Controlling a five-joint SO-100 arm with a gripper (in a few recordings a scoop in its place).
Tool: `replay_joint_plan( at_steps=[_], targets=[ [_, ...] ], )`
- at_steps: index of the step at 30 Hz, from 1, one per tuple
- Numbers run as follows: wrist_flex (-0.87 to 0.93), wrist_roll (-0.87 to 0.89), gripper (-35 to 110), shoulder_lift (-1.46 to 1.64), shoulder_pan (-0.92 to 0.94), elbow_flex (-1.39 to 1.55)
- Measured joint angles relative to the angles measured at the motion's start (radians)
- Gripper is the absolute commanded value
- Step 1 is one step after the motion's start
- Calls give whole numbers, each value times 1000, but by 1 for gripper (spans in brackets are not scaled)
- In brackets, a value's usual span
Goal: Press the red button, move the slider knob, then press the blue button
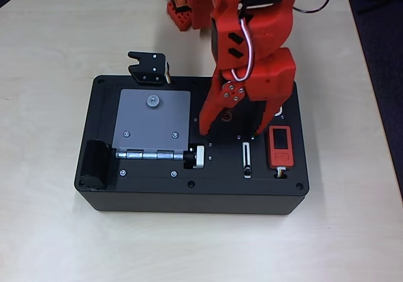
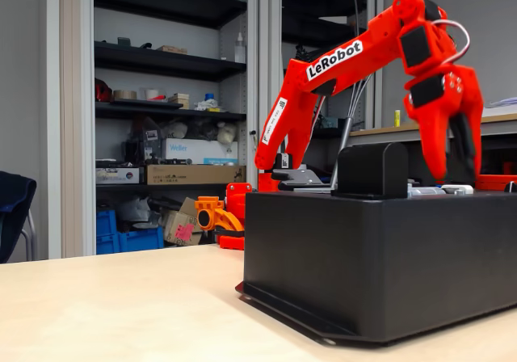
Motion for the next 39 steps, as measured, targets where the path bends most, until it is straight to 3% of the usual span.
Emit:
replay_joint_plan(
  at_steps=[17, 39],
  targets=[
    [-23, 103, 76, 241, -114, 273],
    [-126, 129, 78, 423, -126, 541]
  ],
)
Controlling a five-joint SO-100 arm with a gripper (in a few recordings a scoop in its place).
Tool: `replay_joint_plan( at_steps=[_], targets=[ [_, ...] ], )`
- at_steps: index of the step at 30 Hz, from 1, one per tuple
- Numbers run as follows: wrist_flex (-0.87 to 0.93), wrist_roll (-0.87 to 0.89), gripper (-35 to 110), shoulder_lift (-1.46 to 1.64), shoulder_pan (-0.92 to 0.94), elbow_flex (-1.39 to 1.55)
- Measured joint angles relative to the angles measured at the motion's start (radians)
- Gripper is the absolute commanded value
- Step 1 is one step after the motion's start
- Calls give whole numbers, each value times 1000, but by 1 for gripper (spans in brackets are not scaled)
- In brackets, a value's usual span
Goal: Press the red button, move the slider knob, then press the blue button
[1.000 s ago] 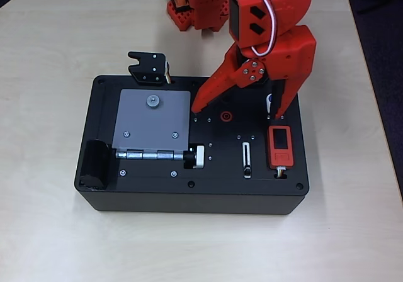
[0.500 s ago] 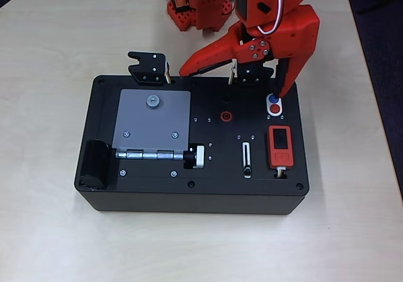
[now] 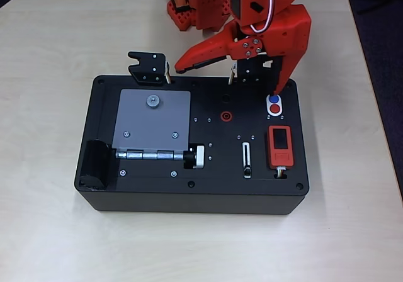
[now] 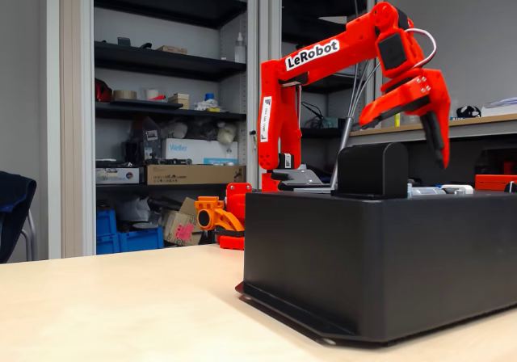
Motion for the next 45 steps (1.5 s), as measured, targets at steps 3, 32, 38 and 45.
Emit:
replay_joint_plan(
  at_steps=[3, 32, 38, 45],
  targets=[
    [-15, 0, 78, 11, -12, 32],
    [-106, 15, 77, 51, -49, 150],
    [-106, 15, 77, 52, -48, 161],
    [-138, 15, 77, 63, -44, 192]
  ],
)
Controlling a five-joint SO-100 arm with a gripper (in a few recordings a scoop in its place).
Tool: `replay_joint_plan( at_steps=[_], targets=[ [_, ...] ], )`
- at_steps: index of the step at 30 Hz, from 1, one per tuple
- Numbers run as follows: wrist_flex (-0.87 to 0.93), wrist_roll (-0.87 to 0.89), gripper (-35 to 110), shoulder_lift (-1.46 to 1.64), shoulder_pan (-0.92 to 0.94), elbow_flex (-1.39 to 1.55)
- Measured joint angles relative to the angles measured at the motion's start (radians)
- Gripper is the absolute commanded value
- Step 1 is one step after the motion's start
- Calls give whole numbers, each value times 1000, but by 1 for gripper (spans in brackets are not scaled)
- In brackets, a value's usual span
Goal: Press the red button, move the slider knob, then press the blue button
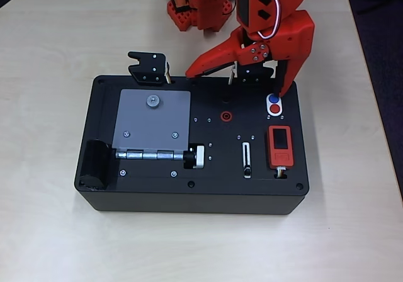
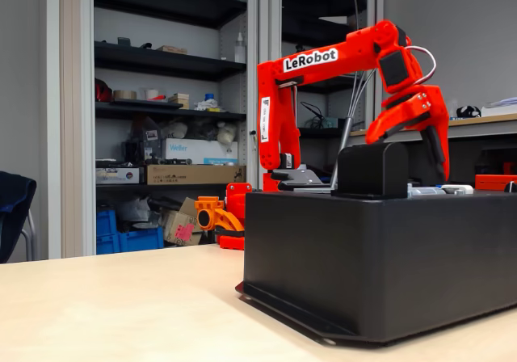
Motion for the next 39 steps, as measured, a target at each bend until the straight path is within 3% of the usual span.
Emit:
replay_joint_plan(
  at_steps=[39],
  targets=[
    [-92, -35, 76, 66, 9, 112]
  ],
)
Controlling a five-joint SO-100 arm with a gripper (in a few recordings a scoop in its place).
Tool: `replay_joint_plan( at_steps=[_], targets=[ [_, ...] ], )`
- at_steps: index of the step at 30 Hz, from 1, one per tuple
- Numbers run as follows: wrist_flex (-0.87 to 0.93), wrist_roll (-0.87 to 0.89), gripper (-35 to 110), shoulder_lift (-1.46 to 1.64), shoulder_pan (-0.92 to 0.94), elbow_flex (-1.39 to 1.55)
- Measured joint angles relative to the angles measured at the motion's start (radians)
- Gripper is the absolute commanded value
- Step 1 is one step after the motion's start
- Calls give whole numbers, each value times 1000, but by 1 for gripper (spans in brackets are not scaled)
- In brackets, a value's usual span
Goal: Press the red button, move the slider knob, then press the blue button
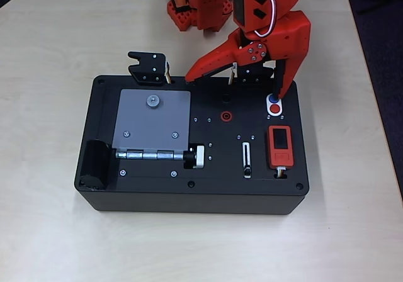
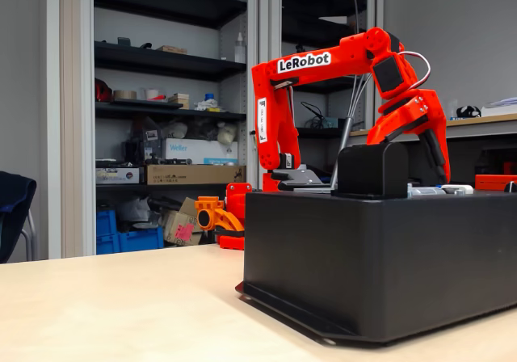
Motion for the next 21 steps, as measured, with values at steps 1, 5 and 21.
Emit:
replay_joint_plan(
  at_steps=[1, 5, 21],
  targets=[
    [12, -3, 76, -3, 0, -9],
    [54, -46, 75, -11, 9, -83],
    [29, -190, 17, 44, 80, -181]
  ],
)
